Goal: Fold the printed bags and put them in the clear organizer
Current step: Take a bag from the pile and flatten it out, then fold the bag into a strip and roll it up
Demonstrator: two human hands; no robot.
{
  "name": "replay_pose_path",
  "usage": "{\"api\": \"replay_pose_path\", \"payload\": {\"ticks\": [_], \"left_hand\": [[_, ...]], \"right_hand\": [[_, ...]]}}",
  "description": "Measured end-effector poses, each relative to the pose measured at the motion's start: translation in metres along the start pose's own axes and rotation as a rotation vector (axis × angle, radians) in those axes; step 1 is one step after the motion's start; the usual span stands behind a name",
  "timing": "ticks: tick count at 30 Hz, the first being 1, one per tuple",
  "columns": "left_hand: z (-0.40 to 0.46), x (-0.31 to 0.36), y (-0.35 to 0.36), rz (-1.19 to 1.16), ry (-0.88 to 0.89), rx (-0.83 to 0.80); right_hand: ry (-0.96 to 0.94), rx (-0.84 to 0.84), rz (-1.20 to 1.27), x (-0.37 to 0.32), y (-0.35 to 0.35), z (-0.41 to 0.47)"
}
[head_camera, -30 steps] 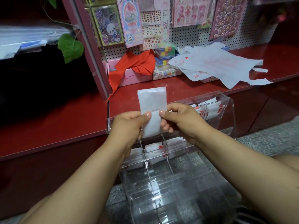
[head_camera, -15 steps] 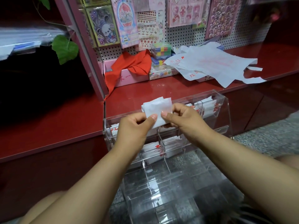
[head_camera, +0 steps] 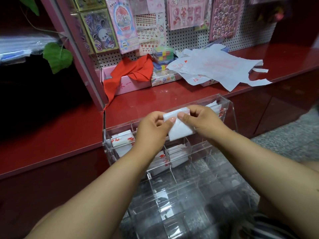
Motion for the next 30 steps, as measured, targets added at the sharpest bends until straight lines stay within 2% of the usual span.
{"api": "replay_pose_path", "payload": {"ticks": [3, 9, 13, 19, 26, 28, 30], "left_hand": [[0.007, -0.002, 0.012, 0.135, 0.077, 0.002], [0.018, -0.017, 0.038, 0.455, 0.17, -0.027], [0.022, -0.044, 0.052, 0.528, 0.06, -0.023], [0.024, -0.077, 0.066, 0.6, -0.03, -0.083], [0.033, -0.103, 0.08, 0.781, -0.148, -0.242], [0.035, -0.101, 0.082, 0.771, -0.146, -0.273], [0.035, -0.089, 0.083, 0.73, -0.049, -0.281]], "right_hand": [[-0.04, -0.047, -0.154, 0.002, -0.019, 0.005], [-0.112, 0.083, -0.413, 0.031, -0.05, 0.016], [-0.098, 0.086, -0.541, 0.059, -0.059, 0.017], [-0.144, -0.006, -0.853, 0.088, -0.058, 0.023], [0.012, -0.168, -1.043, 0.116, -0.048, 0.023], [0.019, -0.163, -1.027, 0.116, -0.05, 0.023], [-0.007, -0.118, -1.025, 0.106, -0.054, 0.023]]}}
Point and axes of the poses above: each hand's wrist, its own z-axis towards the middle knuckle, its own y-axis out of the palm, x = y × z, the point moved 5 cm from there along z, towards the middle knuckle, and after that the axes turned 9 degrees about -z, right-handed, at the moved point
